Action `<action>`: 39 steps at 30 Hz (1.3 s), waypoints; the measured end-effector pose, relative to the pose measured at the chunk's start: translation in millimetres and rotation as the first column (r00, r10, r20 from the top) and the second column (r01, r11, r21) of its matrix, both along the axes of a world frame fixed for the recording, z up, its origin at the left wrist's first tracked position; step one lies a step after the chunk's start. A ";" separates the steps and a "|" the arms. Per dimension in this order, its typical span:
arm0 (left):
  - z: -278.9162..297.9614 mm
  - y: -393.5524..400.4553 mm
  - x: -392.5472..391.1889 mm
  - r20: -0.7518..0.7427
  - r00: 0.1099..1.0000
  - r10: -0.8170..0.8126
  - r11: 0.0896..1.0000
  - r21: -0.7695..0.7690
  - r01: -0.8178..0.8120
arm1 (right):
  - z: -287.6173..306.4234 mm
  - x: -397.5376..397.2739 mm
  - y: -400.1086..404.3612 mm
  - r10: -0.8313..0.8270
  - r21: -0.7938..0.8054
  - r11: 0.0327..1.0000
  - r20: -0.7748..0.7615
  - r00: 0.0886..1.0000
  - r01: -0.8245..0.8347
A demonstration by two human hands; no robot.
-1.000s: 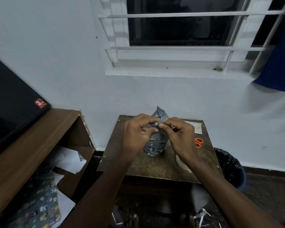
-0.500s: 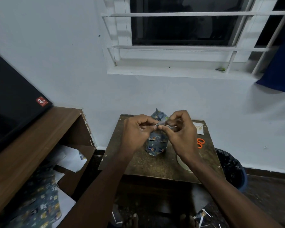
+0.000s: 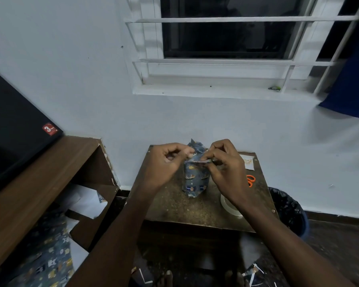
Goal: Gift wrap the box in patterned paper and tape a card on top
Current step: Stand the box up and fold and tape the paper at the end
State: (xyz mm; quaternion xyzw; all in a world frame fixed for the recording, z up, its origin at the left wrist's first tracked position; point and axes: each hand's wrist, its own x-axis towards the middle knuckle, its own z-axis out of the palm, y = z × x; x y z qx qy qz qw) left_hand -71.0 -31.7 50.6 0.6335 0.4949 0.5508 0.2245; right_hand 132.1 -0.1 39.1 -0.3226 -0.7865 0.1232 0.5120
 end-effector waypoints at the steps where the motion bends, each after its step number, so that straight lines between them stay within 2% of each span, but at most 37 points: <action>1: 0.9 1.4 -3.1 0.013 1.000 0.018 1.000 -0.007 -0.018 | 0.5 -0.8 -1.4 0.007 0.014 1.000 0.012 1.000 -0.008; 5: 7.5 5.6 -5.6 -0.059 0.998 0.036 0.999 0.020 -0.035 | 1.9 -3.5 -3.1 0.043 0.059 0.997 0.072 0.996 -0.047; 9: 18.7 8.2 -4.7 -0.106 0.994 -0.002 0.999 -0.034 -0.002 | 3.2 -4.5 -6.6 0.067 0.079 0.994 0.131 0.989 -0.078; 12: 27.6 8.9 -3.7 -0.194 0.980 0.049 0.998 -0.040 -0.058 | 3.4 -5.9 -8.9 0.104 0.056 0.992 0.160 0.982 -0.114; 16: 47.3 11.1 -3.4 -0.320 0.941 0.105 0.979 -0.133 -0.155 | 5.2 -8.5 -9.6 0.143 0.025 0.988 0.178 0.974 -0.150; 19: 65.1 9.9 -1.0 -0.466 0.874 0.135 0.963 -0.147 -0.227 | 7.9 -9.3 -10.7 0.164 0.014 0.985 0.187 0.969 -0.169; 22: 77.6 5.7 7.4 -0.615 0.763 0.200 0.940 -0.099 -0.326 | 10.7 -9.3 -11.8 0.184 -0.006 0.982 0.209 0.961 -0.187; 25: 79.8 3.2 15.0 -0.675 0.682 0.283 0.913 -0.028 -0.406 | 11.6 -10.4 -11.4 0.186 -0.016 0.982 0.230 0.955 -0.188; 28: 77.7 1.9 17.3 -0.649 0.684 0.333 0.895 -0.009 -0.445 | 12.3 -9.7 -9.6 0.183 -0.028 0.983 0.250 0.951 -0.182; 35: 67.1 7.0 17.6 -0.465 0.805 0.369 0.888 -0.081 -0.453 | 9.7 -8.5 -7.2 0.145 -0.007 0.989 0.290 0.946 -0.150; 36: 64.5 8.0 16.8 -0.399 0.845 0.356 0.898 -0.104 -0.427 | 9.4 -7.9 -6.8 0.139 -0.008 0.990 0.279 0.950 -0.143; 39: 61.6 10.1 9.3 -0.081 0.969 0.234 0.945 -0.217 -0.246 | 8.0 -6.5 -6.8 0.129 -0.018 0.992 0.240 0.962 -0.129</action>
